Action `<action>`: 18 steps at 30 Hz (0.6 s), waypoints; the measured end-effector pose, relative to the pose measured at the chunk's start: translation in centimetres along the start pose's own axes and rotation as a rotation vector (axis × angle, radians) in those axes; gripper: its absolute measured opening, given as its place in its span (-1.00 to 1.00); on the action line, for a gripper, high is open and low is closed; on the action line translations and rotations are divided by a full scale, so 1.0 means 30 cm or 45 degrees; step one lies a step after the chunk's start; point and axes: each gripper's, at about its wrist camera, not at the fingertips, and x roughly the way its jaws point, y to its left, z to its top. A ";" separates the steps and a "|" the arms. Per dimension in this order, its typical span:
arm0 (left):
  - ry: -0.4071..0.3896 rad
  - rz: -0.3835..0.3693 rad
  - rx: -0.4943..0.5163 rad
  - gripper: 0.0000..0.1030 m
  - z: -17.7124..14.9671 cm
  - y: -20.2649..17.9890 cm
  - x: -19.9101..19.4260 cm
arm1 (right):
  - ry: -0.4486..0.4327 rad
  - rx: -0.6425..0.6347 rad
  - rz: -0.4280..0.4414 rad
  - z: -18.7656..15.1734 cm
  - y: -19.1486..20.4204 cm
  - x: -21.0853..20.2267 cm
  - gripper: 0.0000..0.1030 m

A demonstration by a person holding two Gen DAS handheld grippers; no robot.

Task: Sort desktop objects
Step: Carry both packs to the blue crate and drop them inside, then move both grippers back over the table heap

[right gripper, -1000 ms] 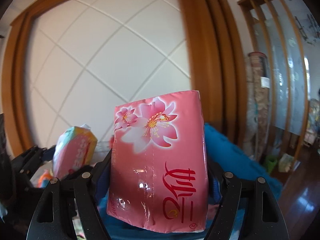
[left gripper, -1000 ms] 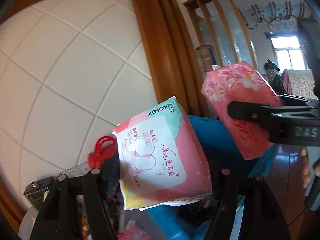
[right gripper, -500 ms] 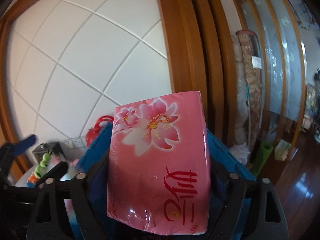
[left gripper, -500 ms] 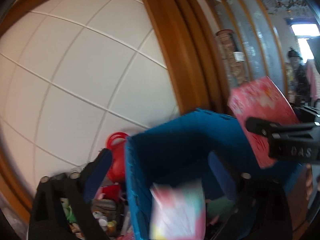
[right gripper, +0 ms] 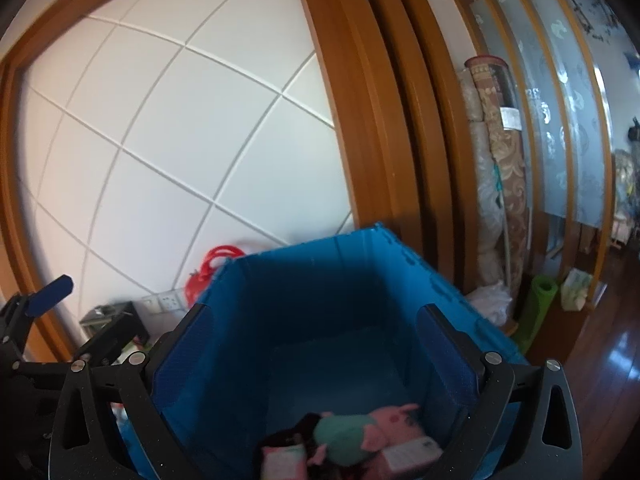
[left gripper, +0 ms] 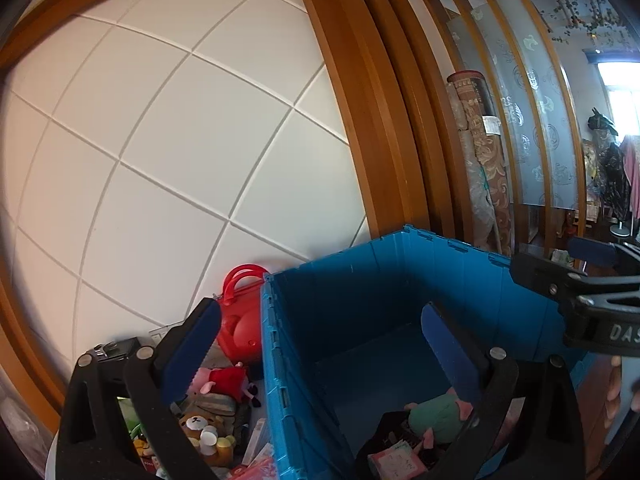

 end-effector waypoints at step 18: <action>0.047 0.184 -0.153 0.98 -0.155 0.218 -0.159 | -0.023 -0.059 0.205 -0.062 0.180 -0.093 0.99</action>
